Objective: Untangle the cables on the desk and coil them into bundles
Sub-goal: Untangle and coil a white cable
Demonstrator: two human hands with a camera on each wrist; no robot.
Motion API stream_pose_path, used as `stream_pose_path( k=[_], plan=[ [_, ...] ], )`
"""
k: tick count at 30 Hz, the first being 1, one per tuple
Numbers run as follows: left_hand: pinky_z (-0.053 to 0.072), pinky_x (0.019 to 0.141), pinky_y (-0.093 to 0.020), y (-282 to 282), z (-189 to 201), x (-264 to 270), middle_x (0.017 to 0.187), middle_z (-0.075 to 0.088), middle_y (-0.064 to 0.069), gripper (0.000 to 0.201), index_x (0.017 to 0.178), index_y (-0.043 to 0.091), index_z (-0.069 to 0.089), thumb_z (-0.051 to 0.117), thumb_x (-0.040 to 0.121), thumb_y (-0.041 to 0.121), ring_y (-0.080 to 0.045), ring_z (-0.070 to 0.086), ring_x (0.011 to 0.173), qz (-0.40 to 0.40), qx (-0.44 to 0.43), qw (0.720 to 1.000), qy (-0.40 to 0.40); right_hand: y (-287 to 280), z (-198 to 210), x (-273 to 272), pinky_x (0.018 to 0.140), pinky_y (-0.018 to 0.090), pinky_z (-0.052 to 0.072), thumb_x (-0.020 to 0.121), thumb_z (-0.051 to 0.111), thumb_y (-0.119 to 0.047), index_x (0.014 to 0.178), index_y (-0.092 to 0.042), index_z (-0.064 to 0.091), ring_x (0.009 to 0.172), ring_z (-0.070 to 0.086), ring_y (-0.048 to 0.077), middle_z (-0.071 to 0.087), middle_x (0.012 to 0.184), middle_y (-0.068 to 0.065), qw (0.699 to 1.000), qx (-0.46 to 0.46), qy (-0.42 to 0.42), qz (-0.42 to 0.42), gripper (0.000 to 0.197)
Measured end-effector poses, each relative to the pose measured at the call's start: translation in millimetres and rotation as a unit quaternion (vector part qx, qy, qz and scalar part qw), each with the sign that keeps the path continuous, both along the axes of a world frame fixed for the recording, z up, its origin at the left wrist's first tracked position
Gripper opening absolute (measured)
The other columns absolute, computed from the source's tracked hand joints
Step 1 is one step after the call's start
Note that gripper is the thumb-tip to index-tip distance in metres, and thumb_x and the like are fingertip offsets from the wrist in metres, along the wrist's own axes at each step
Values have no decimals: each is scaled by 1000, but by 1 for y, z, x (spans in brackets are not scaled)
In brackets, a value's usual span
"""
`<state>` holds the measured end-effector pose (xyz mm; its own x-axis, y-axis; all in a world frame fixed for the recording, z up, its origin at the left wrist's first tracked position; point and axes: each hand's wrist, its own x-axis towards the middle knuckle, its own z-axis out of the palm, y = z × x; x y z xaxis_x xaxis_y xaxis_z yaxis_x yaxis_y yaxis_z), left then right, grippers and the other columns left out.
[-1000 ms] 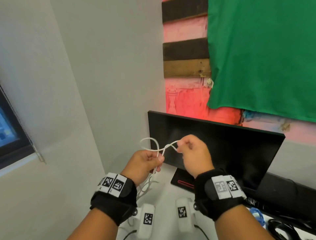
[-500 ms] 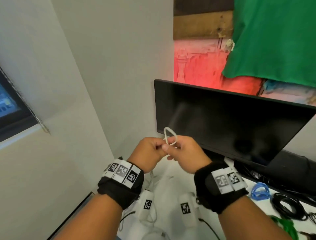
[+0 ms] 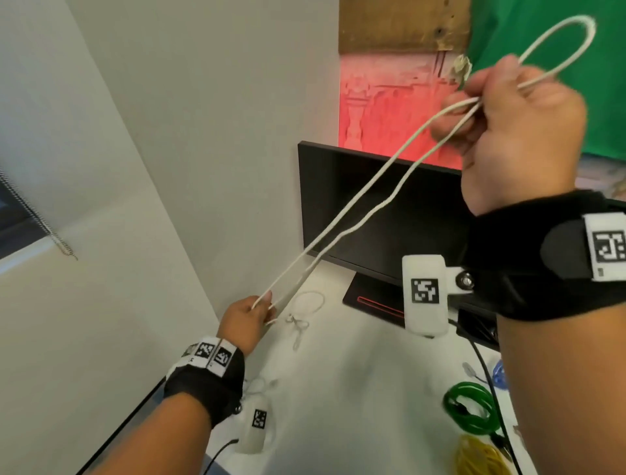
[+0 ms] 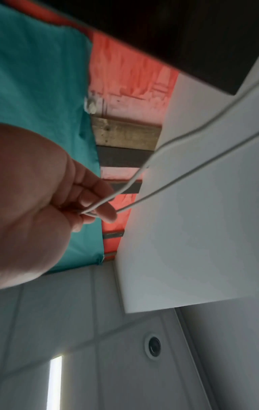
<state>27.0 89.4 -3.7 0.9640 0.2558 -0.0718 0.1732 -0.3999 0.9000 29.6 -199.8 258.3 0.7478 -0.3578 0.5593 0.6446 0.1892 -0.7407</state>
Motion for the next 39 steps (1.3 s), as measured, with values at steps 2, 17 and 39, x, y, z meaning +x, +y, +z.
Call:
stream_pose_path(
  k=[2, 17, 39],
  plan=[
    [49, 55, -28, -3, 2, 7, 67, 71, -9, 47, 73, 6, 70, 56, 93, 47, -18, 64, 56, 39, -120, 990, 56, 7, 5, 12, 61, 34, 57, 100, 47, -23, 81, -10, 62, 56, 66, 21, 67, 65, 6, 1000, 7, -16, -3, 27],
    [50, 74, -42, -41, 78, -4, 100, 74, -14, 44, 112, 1, 65, 37, 103, 34, -28, 67, 83, -65, -414, 904, 82, 95, -156, -20, 83, 42, 54, 87, 59, -31, 105, -24, 58, 96, 58, 23, 51, 108, 1, 800, -539, 260, -32, 19],
    [45, 82, -28, -48, 96, -28, 84, 75, 12, 73, 83, 41, 76, 13, 81, 79, -5, 68, 87, -158, -49, 984, 61, 115, -184, -12, 57, 28, 40, 67, 70, -45, 65, -21, 67, 65, 54, 15, 57, 64, -1, 848, -181, 404, 291, 24]
  ],
)
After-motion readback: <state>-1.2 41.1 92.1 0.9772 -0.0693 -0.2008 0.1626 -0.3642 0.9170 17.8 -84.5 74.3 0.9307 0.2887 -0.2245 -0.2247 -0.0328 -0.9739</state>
